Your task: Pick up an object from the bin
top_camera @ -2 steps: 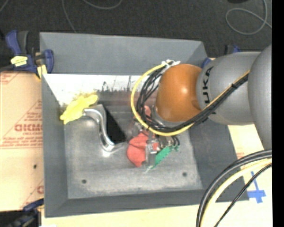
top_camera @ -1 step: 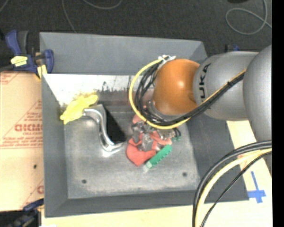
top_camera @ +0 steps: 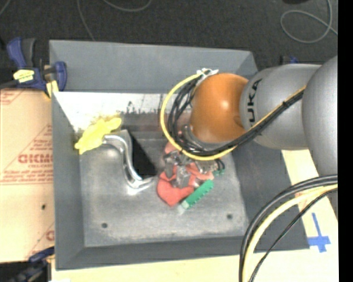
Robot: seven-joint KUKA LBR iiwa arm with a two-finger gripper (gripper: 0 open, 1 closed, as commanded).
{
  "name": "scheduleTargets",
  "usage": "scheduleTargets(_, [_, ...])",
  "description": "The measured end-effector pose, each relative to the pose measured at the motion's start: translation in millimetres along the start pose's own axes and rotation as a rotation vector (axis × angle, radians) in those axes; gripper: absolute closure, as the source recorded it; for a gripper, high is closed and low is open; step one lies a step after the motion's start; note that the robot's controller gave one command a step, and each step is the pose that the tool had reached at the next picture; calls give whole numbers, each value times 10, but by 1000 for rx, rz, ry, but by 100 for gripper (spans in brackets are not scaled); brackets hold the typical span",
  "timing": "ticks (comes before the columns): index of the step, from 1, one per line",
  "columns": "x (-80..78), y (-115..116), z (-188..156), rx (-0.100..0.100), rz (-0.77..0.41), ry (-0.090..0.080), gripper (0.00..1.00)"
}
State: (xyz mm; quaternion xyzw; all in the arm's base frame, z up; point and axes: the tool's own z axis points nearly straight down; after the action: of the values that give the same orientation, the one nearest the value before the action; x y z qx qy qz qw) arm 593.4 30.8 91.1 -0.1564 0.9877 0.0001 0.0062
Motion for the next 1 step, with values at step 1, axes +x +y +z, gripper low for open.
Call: scheduleTargets(1, [-115,-17,114,2,-13,-6,100])
